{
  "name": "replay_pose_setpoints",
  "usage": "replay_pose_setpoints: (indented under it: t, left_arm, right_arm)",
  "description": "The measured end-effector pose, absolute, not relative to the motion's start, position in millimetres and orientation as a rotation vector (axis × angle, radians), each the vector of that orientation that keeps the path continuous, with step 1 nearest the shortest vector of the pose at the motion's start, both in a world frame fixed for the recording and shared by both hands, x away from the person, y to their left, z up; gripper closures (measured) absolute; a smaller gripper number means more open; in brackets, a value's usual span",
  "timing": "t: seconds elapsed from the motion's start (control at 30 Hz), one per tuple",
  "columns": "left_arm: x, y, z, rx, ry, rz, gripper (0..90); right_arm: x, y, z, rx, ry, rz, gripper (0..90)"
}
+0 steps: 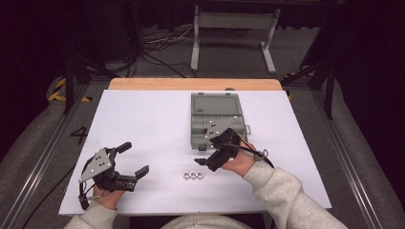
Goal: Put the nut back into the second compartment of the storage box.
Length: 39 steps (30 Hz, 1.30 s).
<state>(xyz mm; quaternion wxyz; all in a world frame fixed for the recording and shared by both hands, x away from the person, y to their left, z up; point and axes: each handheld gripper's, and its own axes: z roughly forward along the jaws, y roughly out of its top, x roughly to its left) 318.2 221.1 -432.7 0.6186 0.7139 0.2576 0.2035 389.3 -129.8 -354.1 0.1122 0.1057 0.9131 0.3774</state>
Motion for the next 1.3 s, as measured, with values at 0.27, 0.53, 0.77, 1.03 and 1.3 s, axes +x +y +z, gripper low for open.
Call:
replay_pose_setpoints:
  t: [0.27,0.53,0.77,1.03,1.3]
  left_arm:
    - [318.0,220.5,-433.1,1.646,0.595,0.467,0.4]
    - [318.5,220.0,-433.1,1.644,0.596,0.466,0.4]
    - [318.9,219.8,-433.5,1.659,0.605,0.463,0.5]
    - [319.6,219.2,-433.9,1.670,0.605,0.466,0.5]
    - [319.7,219.1,-434.1,1.665,0.607,0.462,0.5]
  right_arm:
    - [390.4,-118.9,-356.5,0.277,2.772,0.931,3.5]
    - [393.0,-105.8,-363.6,0.246,2.869,0.723,5.9]
    - [392.6,-97.3,-373.0,0.242,2.933,0.573,8.5]
    - [391.4,-89.3,-391.1,0.232,2.986,0.465,9.6]
    - [386.3,-81.6,-408.5,0.170,3.042,0.368,20.8]
